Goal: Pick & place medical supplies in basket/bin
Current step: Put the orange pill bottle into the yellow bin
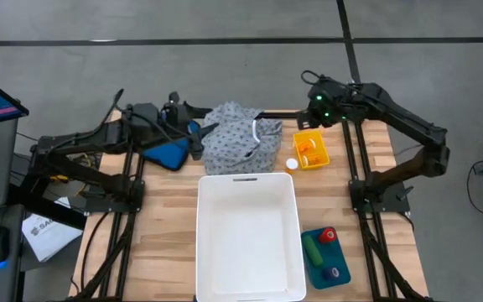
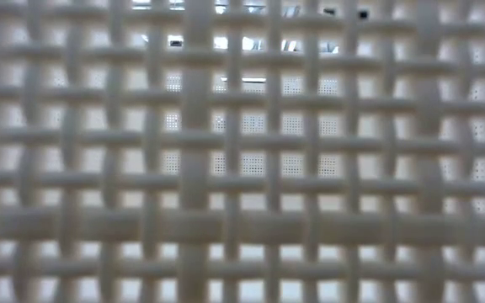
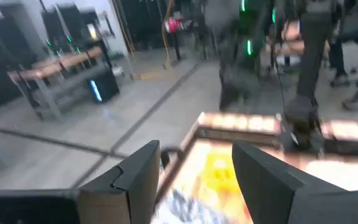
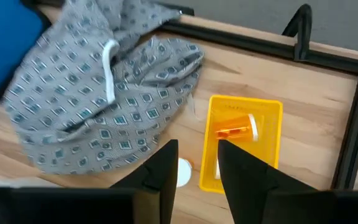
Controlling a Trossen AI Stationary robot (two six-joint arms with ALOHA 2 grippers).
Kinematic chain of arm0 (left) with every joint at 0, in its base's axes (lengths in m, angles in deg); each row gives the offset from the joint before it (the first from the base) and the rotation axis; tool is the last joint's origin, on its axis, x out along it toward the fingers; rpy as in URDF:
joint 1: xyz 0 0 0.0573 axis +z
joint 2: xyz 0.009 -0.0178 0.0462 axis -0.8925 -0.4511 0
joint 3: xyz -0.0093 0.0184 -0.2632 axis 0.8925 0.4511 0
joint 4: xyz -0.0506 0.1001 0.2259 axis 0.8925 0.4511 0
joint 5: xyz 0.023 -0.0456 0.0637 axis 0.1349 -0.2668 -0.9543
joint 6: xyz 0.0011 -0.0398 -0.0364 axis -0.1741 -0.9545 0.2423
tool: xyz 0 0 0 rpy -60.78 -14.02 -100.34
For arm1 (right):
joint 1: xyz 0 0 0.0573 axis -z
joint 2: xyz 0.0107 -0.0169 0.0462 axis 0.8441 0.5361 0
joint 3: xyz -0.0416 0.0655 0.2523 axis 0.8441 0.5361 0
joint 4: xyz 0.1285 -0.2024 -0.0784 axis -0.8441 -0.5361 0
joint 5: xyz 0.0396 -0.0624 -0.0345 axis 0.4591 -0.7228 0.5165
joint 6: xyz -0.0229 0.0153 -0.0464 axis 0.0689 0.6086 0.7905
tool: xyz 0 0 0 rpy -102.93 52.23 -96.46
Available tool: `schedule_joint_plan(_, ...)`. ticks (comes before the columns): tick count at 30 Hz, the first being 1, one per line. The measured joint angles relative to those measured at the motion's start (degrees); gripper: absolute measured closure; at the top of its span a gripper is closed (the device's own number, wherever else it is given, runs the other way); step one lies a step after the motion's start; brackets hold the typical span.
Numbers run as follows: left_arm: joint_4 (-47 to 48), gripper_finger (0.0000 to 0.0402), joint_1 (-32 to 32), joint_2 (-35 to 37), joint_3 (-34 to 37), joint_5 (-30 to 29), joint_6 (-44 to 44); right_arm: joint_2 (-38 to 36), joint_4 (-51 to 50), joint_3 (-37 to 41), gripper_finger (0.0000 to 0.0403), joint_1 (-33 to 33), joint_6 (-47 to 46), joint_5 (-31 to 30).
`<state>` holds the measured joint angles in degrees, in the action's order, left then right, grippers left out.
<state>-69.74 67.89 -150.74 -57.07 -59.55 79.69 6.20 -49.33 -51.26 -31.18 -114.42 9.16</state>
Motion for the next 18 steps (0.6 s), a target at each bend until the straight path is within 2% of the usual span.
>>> schedule_joint_plan(4,1.59,0.0211,-1.09,0.68,2.17,0.09,-1.12,-3.61,0.04,0.0,0.0292,0.05,-0.83,0.15)
schedule_joint_plan(12,3.08,0.0204,-2.49,-0.63,3.01,0.16,-1.2,-9.77,0.02,0.0,0.0292,-5.7,-0.76,-1.6)
schedule_joint_plan(18,2.55,0.0186,-2.33,-0.48,2.86,0.13,-1.7,-9.1,-5.38,-0.02,0.0269,-9.42,7.06,-1.47)
